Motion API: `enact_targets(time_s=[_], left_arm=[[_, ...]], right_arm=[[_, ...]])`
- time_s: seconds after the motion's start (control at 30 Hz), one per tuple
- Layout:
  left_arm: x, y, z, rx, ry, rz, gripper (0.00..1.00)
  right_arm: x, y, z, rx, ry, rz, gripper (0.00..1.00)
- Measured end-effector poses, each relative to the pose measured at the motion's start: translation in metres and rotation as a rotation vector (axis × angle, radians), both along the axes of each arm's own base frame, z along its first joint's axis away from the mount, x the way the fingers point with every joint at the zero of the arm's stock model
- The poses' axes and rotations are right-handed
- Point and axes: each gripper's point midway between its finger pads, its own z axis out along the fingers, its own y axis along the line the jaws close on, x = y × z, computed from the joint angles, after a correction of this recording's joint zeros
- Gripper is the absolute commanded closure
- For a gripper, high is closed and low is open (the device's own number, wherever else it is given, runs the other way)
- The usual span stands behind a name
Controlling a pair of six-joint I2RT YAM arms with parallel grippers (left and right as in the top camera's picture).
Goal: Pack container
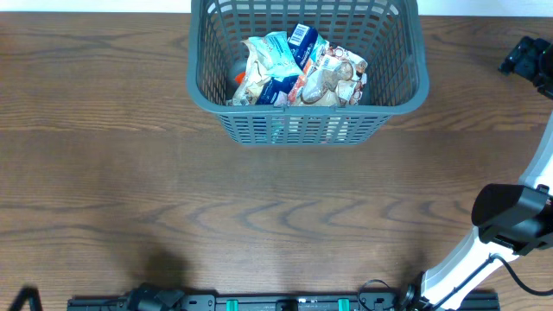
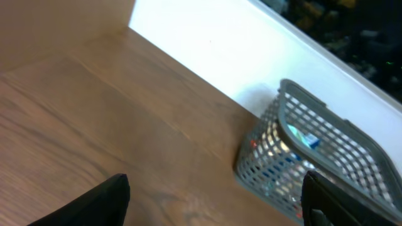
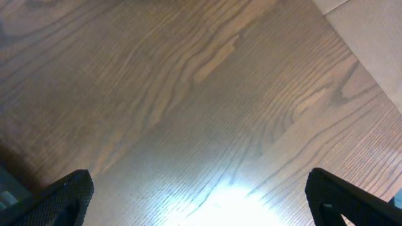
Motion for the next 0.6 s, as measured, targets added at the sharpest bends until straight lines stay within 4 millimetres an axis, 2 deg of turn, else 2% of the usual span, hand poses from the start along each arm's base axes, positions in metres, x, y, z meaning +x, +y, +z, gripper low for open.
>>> enact_targets(time_s=[0.03,0.07,0.23,0.6], left_arm=[[-0.006,0.000,-0.004,-0.007,-0.015,-0.015,0.02],[-0.010,-0.001,-0.006,-0.017,-0.026,-0.027,0.01],[-0.022,-0.006,-0.012,-0.056,-0.062,-0.074,0.01],[-0.019,-0.013,-0.014,-0.069,-0.052,-0.111,0.01]], right_arm=[[0.000,0.000,0.000,0.000,0.000,0.000,0.01],[0.000,0.000,0.000,0.000,0.000,0.000,0.01],[0.000,0.000,0.000,0.000,0.000,0.000,0.01],[0.000,0.000,0.000,0.000,0.000,0.000,0.01]])
